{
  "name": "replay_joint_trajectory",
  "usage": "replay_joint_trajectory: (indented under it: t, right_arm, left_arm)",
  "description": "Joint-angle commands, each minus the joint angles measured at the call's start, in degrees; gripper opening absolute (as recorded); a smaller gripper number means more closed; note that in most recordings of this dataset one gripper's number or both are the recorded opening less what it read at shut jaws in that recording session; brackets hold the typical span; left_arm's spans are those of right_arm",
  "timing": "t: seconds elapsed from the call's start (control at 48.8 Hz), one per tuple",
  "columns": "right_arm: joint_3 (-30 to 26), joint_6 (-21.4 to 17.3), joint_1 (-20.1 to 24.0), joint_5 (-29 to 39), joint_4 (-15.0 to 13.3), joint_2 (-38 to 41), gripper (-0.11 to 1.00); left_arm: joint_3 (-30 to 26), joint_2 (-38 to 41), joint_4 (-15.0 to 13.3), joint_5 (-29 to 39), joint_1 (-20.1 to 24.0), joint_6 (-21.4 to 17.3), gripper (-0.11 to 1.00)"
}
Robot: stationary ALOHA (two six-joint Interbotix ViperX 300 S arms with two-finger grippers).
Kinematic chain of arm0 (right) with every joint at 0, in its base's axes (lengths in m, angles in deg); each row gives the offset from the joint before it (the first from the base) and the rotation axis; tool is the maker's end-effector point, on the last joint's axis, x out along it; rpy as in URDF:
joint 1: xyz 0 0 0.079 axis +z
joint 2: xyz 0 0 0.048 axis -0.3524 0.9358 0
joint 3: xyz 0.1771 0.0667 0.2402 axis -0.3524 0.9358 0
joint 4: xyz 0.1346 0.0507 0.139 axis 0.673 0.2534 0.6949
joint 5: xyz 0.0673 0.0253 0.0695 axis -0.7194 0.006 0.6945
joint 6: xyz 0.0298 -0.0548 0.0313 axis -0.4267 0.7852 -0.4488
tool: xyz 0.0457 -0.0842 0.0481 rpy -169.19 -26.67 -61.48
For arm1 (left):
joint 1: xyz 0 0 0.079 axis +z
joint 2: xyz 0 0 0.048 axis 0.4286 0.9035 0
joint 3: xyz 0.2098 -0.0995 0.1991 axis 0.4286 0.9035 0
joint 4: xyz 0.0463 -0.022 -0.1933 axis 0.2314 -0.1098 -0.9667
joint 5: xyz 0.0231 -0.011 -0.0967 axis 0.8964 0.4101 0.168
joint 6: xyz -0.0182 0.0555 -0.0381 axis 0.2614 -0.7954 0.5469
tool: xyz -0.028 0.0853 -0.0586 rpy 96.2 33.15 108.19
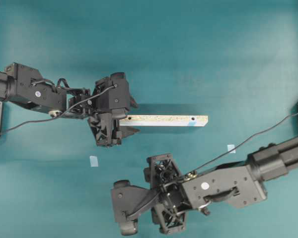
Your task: Insert the rod into the hole on the wooden board.
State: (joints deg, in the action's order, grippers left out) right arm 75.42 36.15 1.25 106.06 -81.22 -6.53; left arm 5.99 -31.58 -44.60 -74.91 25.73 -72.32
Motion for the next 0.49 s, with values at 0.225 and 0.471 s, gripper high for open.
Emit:
replay_joint_trajectory:
  t: [0.225,0.471]
  right_arm:
    - [-6.33,-1.85,0.44,3.16,0.18,2.81,0.78]
    - [-7.38,-2.11,0.35,3.16,0.09,4.31,0.78]
  left_arm:
    - [-0.97,-0.79,0.09,-0.26,-0.09,-0.18,0.96]
    - [-1.32,-0.79,0.09,-0.26,-0.09,-0.18,0.96]
